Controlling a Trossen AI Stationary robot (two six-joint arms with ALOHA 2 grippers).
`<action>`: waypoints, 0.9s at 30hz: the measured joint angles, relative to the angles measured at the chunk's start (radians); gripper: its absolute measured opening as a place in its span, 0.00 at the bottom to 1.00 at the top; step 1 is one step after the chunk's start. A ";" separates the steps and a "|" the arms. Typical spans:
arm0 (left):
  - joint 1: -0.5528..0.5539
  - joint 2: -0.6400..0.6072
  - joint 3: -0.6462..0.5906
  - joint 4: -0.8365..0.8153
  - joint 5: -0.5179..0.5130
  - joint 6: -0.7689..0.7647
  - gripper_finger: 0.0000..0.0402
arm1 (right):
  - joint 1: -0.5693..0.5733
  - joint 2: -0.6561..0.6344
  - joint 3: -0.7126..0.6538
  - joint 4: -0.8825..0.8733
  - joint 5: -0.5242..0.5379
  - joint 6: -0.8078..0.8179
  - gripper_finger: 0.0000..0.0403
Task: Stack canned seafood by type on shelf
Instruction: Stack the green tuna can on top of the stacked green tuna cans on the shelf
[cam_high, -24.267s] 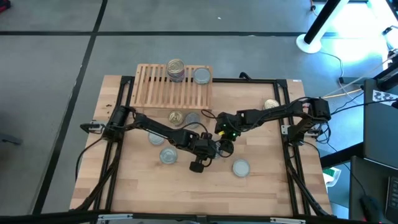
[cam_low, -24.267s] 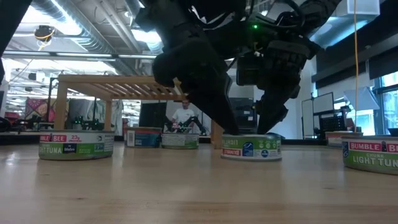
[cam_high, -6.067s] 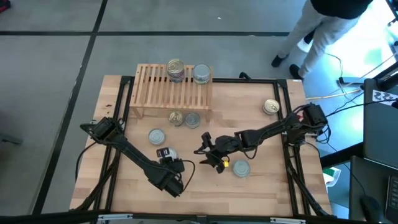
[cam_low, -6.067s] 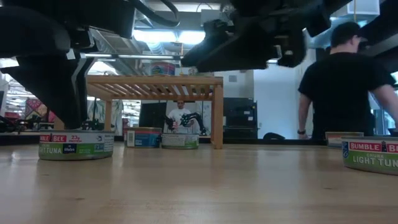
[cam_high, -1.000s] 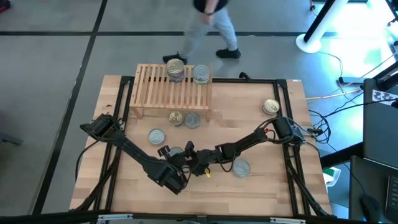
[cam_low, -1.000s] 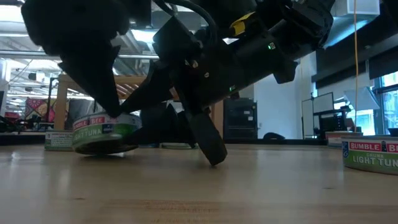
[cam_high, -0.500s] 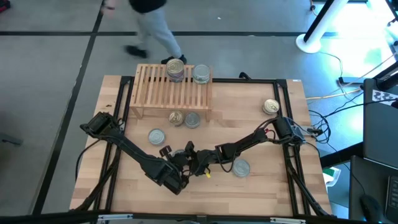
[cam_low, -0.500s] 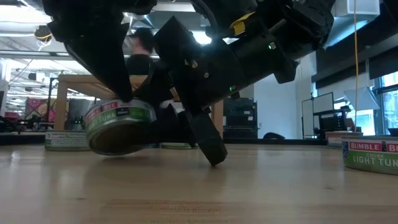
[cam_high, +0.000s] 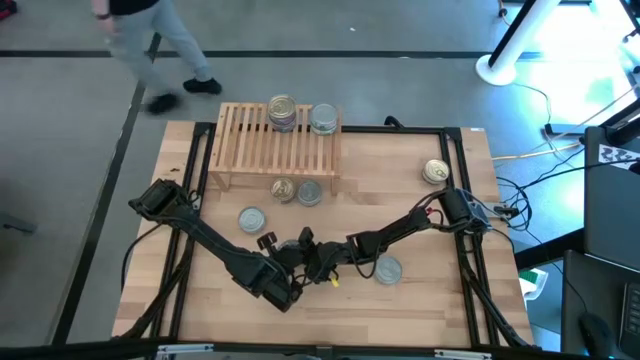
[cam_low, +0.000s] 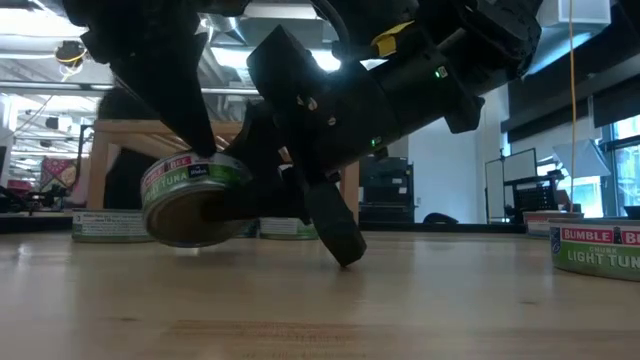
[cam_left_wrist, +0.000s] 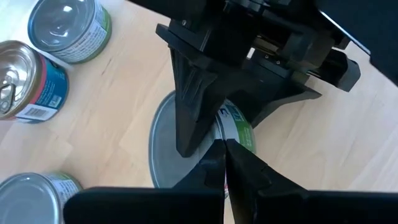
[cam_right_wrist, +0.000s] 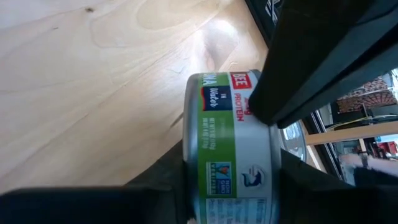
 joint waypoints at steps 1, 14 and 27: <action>0.000 0.000 0.000 0.001 0.000 -0.004 0.01 | 0.000 -0.001 0.000 0.000 0.000 0.000 0.34; 0.011 -0.161 0.001 0.015 0.095 0.106 0.26 | -0.001 -0.020 -0.001 -0.002 0.007 0.012 0.36; -0.027 -0.395 0.002 -0.111 0.053 0.245 0.21 | -0.001 -0.120 -0.003 -0.106 0.038 0.003 0.35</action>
